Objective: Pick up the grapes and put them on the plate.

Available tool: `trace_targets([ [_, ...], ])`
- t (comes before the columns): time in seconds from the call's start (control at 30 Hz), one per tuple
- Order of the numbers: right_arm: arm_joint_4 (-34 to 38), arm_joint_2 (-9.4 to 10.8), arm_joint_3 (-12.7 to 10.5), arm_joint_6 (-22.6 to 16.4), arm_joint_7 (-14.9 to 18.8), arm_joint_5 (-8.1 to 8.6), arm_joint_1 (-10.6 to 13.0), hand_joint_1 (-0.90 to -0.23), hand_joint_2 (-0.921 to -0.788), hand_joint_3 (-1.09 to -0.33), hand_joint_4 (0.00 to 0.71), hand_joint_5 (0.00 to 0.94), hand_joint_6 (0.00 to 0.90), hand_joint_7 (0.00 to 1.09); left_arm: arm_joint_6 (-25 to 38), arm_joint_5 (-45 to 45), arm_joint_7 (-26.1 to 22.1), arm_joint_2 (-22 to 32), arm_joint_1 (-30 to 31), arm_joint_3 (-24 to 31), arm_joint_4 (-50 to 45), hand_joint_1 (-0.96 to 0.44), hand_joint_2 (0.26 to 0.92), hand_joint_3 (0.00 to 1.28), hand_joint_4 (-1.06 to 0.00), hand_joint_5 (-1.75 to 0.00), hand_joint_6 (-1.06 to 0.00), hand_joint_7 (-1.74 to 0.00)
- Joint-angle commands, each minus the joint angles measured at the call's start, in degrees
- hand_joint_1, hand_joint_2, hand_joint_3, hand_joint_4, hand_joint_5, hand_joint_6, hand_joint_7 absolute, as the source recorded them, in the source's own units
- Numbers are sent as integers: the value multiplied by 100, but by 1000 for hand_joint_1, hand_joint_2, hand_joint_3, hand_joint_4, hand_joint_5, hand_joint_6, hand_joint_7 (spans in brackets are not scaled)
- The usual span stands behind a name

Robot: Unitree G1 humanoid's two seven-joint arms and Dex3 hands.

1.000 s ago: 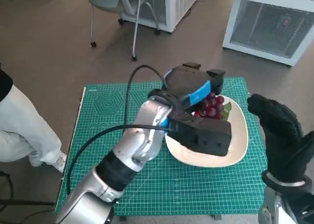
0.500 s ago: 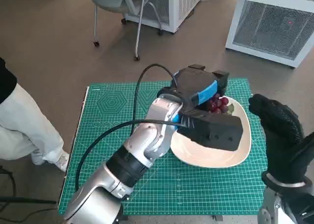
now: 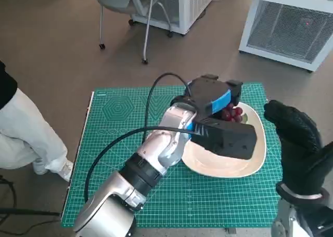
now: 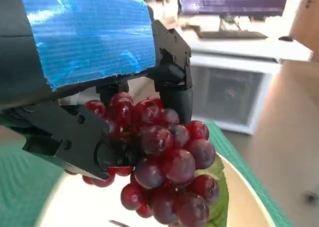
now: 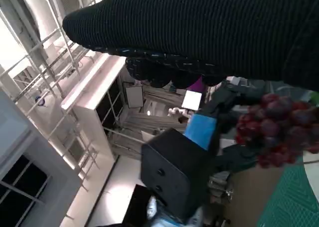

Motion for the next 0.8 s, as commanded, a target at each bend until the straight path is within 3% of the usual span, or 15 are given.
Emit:
trace_targets([
  [0.03, 61, 32, 24, 30, -50, -71, 142, -519, -921, -570, 453, 0, 105, 570, -40, -450, -593, -78, -294, 224, 397, 229, 872, 169, -505, -1116, -359, -270],
  [0.13, 73, 33, 25, 30, -52, -66, 137, -519, -921, -570, 453, 0, 104, 571, -114, -602, -939, -40, -382, 244, 615, -9, 824, 86, -271, -456, -298, -89],
  [0.27, 94, 40, 32, 19, -57, -70, 131, -519, -921, -571, 452, 0, 104, 572, -613, -845, -1250, 80, -396, 356, 925, -283, 815, 47, -75, -108, -221, -22],
  [0.5, 144, 51, 44, -19, -73, -97, 130, -520, -921, -569, 453, 0, 104, 573, -1397, -1752, -1702, 239, -232, 1097, 1496, -552, 890, 61, -8, -9, -154, -2],
  [0.67, 216, 56, 52, -54, -85, -118, 110, -521, -921, -569, 453, 0, 104, 574, -1449, -2517, -1983, 355, -45, 1810, 1728, -590, 915, 107, -30, -12, -162, -7],
  [0.8, 247, 66, 68, -68, -99, -139, 93, -524, -921, -568, 452, 0, 104, 574, -1531, -2839, -1852, 517, 134, 2157, 1738, -585, 920, 144, -53, -17, -202, -26],
])
